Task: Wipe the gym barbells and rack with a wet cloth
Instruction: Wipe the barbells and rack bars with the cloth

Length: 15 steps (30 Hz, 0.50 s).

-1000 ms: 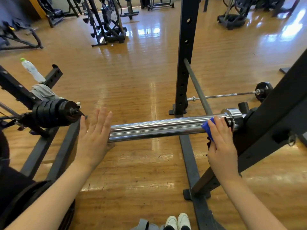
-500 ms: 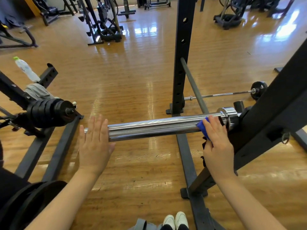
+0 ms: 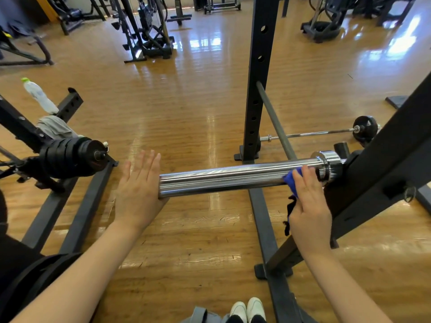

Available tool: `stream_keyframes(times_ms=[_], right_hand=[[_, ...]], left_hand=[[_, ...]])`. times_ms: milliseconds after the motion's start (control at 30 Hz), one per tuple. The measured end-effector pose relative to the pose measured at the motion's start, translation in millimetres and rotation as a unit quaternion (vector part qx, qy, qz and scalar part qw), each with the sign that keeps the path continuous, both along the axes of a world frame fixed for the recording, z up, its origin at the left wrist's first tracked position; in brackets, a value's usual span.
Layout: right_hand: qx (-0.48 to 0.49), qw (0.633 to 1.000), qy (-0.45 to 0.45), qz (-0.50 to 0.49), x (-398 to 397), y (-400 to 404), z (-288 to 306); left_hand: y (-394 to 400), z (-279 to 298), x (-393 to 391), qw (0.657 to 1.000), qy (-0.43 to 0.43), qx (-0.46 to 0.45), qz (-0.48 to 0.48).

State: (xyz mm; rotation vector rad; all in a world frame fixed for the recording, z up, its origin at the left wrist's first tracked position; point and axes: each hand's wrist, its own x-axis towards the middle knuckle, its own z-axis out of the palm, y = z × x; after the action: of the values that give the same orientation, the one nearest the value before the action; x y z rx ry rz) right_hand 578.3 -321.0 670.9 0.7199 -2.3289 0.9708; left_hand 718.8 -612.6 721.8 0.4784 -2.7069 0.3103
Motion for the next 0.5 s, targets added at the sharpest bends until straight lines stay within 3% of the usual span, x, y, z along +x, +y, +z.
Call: stream_keyframes(times_ms=[300,500], right_hand=[[-0.023,1.0,-0.01,-0.016,-18.3,-18.9,24.0],[-0.014,1.0,-0.019,-0.012,-1.5,5.1,-5.2]], left_hand=[[2.6,2.7,0.0,1.0,-0.008,0.01,-0.005],[-2.3,2.8,0.1,1.0,-0.003,0.004,-0.019]])
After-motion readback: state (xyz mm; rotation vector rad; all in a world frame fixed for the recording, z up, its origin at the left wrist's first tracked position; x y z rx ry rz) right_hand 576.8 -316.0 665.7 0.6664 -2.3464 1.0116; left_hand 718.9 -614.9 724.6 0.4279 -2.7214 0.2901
